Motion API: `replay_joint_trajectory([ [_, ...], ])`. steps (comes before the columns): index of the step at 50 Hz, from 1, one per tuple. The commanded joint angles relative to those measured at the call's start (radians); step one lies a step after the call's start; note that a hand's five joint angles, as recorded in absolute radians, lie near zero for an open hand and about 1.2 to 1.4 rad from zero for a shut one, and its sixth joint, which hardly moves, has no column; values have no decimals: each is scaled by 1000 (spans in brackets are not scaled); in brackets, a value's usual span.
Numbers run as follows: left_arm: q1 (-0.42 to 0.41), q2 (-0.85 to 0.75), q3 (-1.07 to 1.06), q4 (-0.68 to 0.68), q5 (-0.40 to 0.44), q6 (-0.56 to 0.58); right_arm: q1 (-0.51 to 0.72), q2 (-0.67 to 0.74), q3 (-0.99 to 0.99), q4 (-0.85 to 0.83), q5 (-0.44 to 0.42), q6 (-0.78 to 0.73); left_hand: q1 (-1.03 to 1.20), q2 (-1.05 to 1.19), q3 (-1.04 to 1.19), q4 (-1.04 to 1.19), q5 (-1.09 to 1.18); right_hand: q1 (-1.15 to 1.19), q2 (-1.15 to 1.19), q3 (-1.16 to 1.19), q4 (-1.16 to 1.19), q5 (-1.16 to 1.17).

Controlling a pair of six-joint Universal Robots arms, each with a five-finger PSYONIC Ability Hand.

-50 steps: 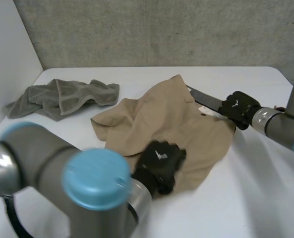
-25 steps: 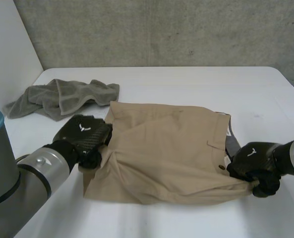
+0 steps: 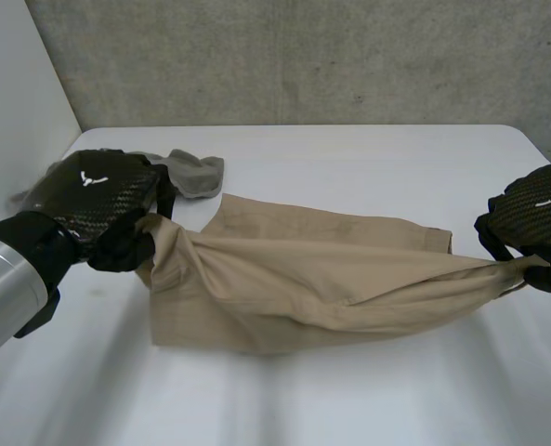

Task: Fold the laundry.

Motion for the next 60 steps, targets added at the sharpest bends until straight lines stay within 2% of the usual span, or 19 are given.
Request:
replay_joint_trajectory([
  [1,24,-38,-43,34,42,-28,6,34,46,-83,-39,87,252,197,205,194,229,421,219,206,204,223],
  [4,17,-178,-42,123,41,-31,18,82,52,-162,-42,161,252,197,205,194,229,421,219,206,204,223],
  [8,-6,-336,-8,223,34,-42,104,223,17,-276,-25,310,252,197,205,194,229,421,219,206,204,223],
  [10,-11,-387,21,251,33,-44,168,301,-20,-327,11,389,220,165,173,163,197,421,219,206,204,223],
  [12,-9,-450,59,280,25,-47,208,343,-38,-350,45,419,-20,-75,-67,-77,-43,421,219,206,204,223],
  [14,-5,-488,82,290,18,-45,254,390,-55,-383,123,446,-266,-321,-313,-324,-289,421,219,206,204,223],
  [15,-5,-512,105,289,7,-45,266,404,-58,-396,143,451,-462,-517,-509,-520,-485,421,219,206,204,223],
  [17,-12,-522,116,283,-8,-45,291,432,-58,-434,206,452,-634,-689,-680,-691,-657,421,219,206,204,223],
  [19,-15,-505,109,271,-38,-44,299,441,-54,-456,228,462,-830,-885,-877,-888,-853,421,219,206,204,223],
  [27,-48,-266,-25,245,-88,-47,288,439,2,-515,245,463,-828,-883,-875,-886,-852,421,219,206,204,223],
  [32,-86,-210,-83,243,-87,-45,286,424,38,-531,243,463,-758,-813,-805,-815,-781,421,219,206,204,223],
  [39,-181,-351,-88,241,-114,-45,286,407,68,-540,245,452,-693,-748,-740,-751,-716,421,219,206,204,223],
  [42,-203,-396,-88,248,-166,-44,286,403,83,-551,245,454,-684,-739,-731,-742,-708,421,219,206,204,223],
  [47,-209,-460,-86,254,-269,-45,286,401,112,-571,245,449,-655,-710,-702,-712,-678,421,219,206,204,223],
  [52,-215,-516,-82,283,-298,-47,286,399,140,-592,243,449,-632,-687,-679,-689,-655,421,219,206,204,223],
  [56,-215,-552,-82,341,-298,-47,288,399,163,-612,243,449,-526,-581,-573,-584,-549,421,219,206,204,223],
  [60,-213,-576,-82,405,-298,-48,288,398,186,-631,243,448,-280,-335,-327,-338,-303,421,219,206,204,223],
])
